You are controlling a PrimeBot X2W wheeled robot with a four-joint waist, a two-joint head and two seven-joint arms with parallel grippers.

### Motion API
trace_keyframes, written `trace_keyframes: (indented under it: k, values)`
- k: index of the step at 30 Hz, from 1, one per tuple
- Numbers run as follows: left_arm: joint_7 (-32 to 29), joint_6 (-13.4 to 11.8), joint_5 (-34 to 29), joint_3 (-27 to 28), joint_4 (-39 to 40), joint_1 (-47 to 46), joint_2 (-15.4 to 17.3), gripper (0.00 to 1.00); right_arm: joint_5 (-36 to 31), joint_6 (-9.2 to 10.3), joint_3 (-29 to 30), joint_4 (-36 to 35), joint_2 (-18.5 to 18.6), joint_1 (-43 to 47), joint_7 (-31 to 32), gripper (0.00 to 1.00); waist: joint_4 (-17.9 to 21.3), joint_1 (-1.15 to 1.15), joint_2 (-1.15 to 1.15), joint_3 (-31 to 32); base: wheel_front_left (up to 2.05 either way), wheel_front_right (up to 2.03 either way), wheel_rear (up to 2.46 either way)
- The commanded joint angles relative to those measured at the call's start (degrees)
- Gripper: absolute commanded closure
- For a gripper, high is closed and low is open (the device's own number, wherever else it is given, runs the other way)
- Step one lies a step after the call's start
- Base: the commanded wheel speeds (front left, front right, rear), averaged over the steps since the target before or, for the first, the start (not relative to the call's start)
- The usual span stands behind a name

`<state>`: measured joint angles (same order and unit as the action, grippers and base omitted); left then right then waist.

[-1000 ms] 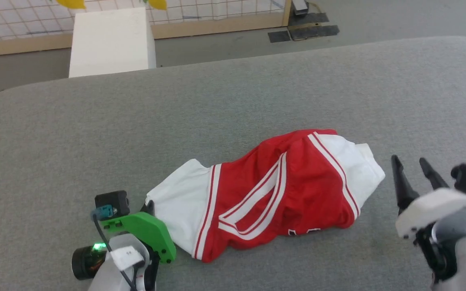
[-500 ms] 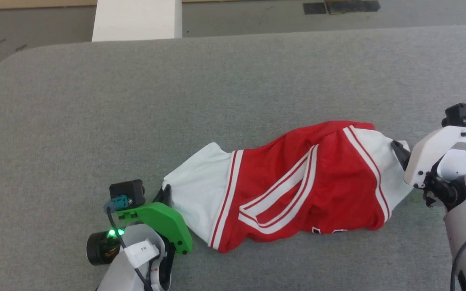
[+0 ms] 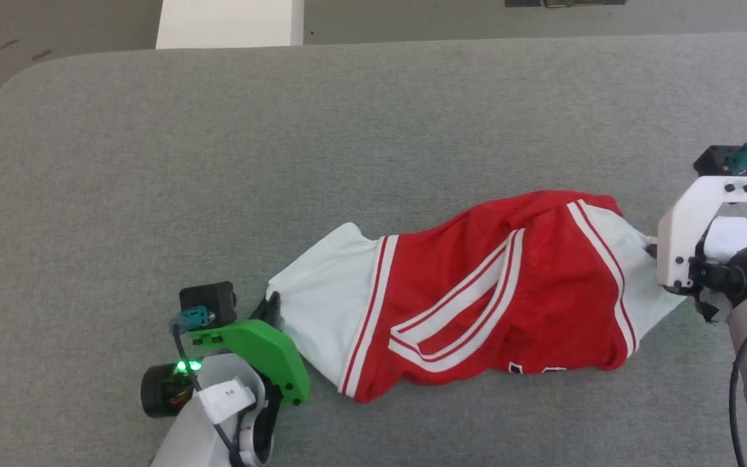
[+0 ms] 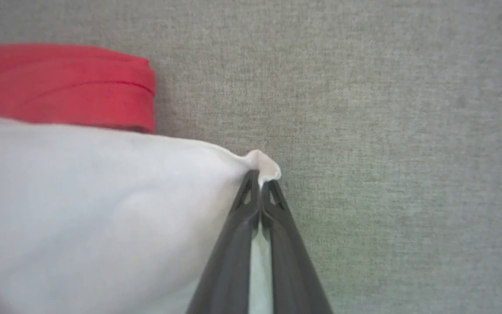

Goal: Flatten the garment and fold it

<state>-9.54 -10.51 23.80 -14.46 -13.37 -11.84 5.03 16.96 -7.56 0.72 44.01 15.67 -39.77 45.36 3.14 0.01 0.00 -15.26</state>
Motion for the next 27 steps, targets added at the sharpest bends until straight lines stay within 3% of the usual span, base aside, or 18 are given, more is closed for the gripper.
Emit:
trace_keyframes:
  k: [1, 8, 11, 13, 15, 19, 27]
  values:
    - [-0.79, 0.68, 0.42, -0.15, -0.05, -0.51, 1.04, 1.0, 0.72, 0.08, -1.36, -0.37, 0.25, 2.79, 1.45, 1.0, 0.81, -0.01, 0.0, 0.49, 0.0, 0.0, 0.0]
    - [-4.46, 5.11, -0.07, -0.71, 4.58, -7.36, 6.14, 1.0, 2.01, 0.08, -4.58, -11.81, 5.79, 1.61, 0.98, 1.0, 2.72, -0.01, 0.0, -0.05, 0.0, 0.0, 0.0]
    - [-6.14, 8.16, 4.75, 1.64, 7.41, -12.98, 6.06, 1.0, 2.02, 0.08, -5.29, -16.14, 8.1, -0.9, 0.93, 1.0, 3.83, -0.01, 0.0, -1.49, 0.0, 0.0, 0.0]
    - [-8.0, 8.87, 9.49, 4.14, 8.33, -17.32, 4.66, 1.0, 1.78, 0.08, -5.12, -18.33, 9.25, -3.48, 0.49, 1.0, 4.58, -0.01, 0.0, -3.2, 0.0, 0.0, 0.0]
    - [-10.19, 8.77, 10.32, 5.3, 8.45, -22.6, 5.65, 1.0, 0.76, 0.08, -5.02, -20.08, 10.21, -6.66, -0.33, 1.0, 5.36, -0.01, 0.0, -5.13, 0.0, 0.0, 0.0]
    - [-12.28, 7.56, 4.66, 4.97, 5.9, -34.57, 10.36, 1.0, -0.97, 0.08, -4.58, -21.47, 10.74, -14.72, -3.14, 1.0, 6.87, -0.01, 0.0, -8.89, 0.0, 0.0, 0.0]
    - [-8.16, 2.39, -0.89, 7.21, -1.09, -57.5, 11.11, 1.0, -5.66, 0.08, -2.54, -20.53, 9.37, -32.19, -15.19, 1.0, 9.58, -0.01, 0.0, -15.08, 0.0, 0.0, 0.0]
